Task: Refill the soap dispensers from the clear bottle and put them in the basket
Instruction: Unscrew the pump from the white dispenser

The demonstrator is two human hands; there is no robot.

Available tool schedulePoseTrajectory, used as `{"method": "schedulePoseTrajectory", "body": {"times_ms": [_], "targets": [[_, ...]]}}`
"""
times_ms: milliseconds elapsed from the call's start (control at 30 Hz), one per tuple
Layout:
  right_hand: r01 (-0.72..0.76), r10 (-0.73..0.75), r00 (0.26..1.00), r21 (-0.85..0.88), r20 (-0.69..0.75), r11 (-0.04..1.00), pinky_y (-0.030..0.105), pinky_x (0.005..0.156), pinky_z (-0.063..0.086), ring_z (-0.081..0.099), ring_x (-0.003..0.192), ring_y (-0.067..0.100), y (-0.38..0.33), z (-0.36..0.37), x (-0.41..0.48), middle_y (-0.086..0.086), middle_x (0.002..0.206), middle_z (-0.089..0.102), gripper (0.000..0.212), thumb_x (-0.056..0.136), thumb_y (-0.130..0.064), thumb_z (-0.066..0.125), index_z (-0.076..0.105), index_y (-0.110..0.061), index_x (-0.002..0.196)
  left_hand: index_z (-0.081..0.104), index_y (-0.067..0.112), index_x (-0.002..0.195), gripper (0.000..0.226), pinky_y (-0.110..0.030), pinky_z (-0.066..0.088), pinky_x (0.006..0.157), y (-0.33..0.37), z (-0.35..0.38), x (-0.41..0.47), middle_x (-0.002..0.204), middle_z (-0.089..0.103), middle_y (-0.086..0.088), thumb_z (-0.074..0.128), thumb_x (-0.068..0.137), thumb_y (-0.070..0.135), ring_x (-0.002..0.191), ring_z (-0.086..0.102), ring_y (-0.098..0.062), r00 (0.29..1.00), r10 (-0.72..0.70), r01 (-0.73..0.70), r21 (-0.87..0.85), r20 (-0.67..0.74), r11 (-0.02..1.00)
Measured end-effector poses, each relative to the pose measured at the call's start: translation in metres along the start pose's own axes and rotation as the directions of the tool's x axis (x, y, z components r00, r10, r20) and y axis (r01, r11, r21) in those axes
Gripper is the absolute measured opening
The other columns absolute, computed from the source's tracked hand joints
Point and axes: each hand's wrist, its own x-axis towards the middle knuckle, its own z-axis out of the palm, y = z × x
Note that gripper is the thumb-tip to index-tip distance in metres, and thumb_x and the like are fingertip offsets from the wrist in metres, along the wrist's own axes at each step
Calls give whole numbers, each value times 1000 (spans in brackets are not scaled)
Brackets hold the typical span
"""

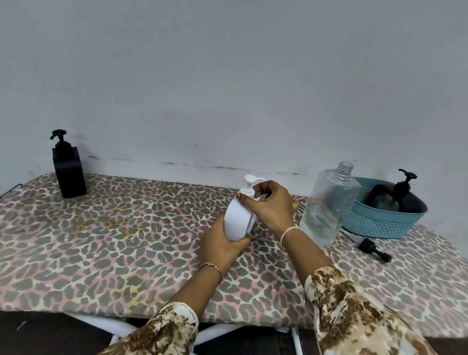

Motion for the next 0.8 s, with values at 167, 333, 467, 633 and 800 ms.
{"method": "schedulePoseTrajectory", "body": {"times_ms": [167, 333, 467, 633, 800], "targets": [[28, -34, 995, 60, 93, 998, 35, 89, 50, 61, 86, 4, 1, -5, -1, -13, 88, 68, 34, 65, -26, 83, 71, -24, 96, 53, 25, 129, 71, -29, 51, 69, -4, 1, -2, 109, 68, -2, 80, 65, 35, 91, 64, -22, 999, 26, -25, 32, -19, 999], [31, -31, 999, -5, 26, 999, 49, 89, 47, 60, 90, 11, -2, 0, -2, -18, 87, 61, 53, 46, -64, 75, 51, -36, 85, 49, 22, 131, 73, -25, 44, 68, -6, 2, -2, 111, 66, -2, 81, 66, 32, 93, 62, -23, 1000, 16, -16, 19, -6, 1000], [45, -49, 996, 53, 71, 998, 48, 93, 48, 61, 94, 9, -3, 1, -3, -17, 93, 63, 47, 55, -41, 75, 55, -32, 97, 48, 22, 132, 72, -25, 45, 70, -9, 2, -1, 114, 65, -3, 81, 68, 30, 95, 62, -22, 1000, 23, -23, -7, 1, 1000], [57, -55, 998, -87, 26, 995, 47, 91, 43, 57, 97, 16, -3, 2, 0, -18, 89, 59, 52, 51, -64, 69, 50, -37, 91, 48, 22, 132, 74, -30, 50, 75, -12, 4, 1, 117, 64, -4, 81, 67, 31, 99, 61, -24, 999, 35, -35, -3, 3, 999], [76, -69, 996, -148, 57, 986, 47, 97, 36, 59, 96, 17, -5, 4, 0, -14, 88, 65, 32, 63, -45, 70, 60, -30, 89, 46, 24, 134, 73, -25, 45, 71, -12, 4, 1, 115, 64, -2, 80, 69, 31, 96, 61, -22, 999, 34, -34, -9, 10, 999]]}}
